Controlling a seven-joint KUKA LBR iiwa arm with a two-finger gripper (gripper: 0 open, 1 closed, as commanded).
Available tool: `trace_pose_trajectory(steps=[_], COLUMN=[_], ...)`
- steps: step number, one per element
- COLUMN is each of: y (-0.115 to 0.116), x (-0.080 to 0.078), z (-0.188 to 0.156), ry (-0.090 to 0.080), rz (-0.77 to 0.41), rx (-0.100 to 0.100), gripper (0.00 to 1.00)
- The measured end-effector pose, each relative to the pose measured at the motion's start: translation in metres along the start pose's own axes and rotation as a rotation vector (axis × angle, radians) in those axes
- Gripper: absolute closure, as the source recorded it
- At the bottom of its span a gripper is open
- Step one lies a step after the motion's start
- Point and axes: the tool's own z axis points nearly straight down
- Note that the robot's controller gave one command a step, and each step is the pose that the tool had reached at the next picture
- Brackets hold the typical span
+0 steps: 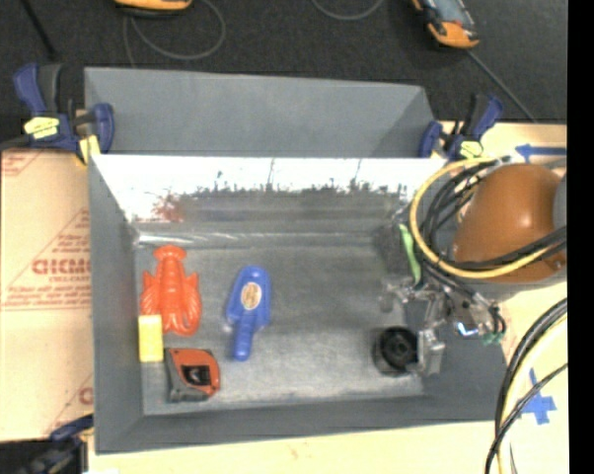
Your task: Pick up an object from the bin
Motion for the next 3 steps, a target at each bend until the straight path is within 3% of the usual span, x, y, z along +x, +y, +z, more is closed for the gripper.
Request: trace_pose_trajectory(steps=[1,2,3], y=[-0.014,-0.028,-0.028], x=[0.008,0.005,0.005], z=[0.044,0.066,0.066], ry=[0.006,0.004,0.004], rz=[0.012,0.006,0.006], rx=[-0.004,-0.002,-0.002], gripper=[0.0,1.0,1.0])
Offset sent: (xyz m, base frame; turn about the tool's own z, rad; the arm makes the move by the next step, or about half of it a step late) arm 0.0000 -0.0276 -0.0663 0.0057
